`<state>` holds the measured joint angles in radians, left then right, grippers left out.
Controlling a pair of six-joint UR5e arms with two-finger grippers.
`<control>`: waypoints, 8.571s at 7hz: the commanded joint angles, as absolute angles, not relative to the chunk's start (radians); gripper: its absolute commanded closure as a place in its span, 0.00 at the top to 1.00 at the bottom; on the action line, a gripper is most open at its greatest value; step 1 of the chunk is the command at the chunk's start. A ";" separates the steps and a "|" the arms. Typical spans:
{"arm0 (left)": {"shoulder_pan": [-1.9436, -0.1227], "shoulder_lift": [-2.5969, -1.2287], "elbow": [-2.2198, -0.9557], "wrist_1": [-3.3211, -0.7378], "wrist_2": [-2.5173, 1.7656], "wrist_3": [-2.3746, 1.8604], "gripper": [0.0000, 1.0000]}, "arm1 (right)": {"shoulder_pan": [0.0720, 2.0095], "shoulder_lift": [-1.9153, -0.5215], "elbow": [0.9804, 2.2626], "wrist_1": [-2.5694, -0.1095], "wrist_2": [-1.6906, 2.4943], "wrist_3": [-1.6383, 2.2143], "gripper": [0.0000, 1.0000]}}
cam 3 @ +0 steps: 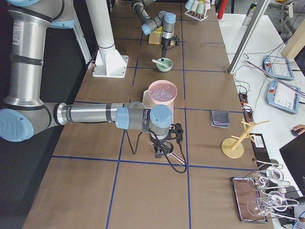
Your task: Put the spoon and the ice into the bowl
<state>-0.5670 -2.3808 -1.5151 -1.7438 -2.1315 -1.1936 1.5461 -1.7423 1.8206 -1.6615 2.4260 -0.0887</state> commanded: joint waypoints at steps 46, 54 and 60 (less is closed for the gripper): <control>-1.073 -1.507 -2.036 -1.729 -2.310 -0.398 0.96 | 1.011 -1.442 1.995 -1.331 2.377 1.175 0.99; -1.532 -1.520 -1.773 -1.406 -2.448 0.178 1.00 | 1.539 -1.772 1.910 -1.781 2.257 -0.221 0.99; -1.566 -1.490 -1.781 -1.404 -2.349 0.143 1.00 | 1.539 -1.770 1.858 -1.778 2.362 -0.215 0.99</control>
<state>-1.5524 -1.4957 -1.7732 -1.3964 -2.4077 0.1421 1.5398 -1.7671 1.8699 -1.7818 2.3075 -0.2191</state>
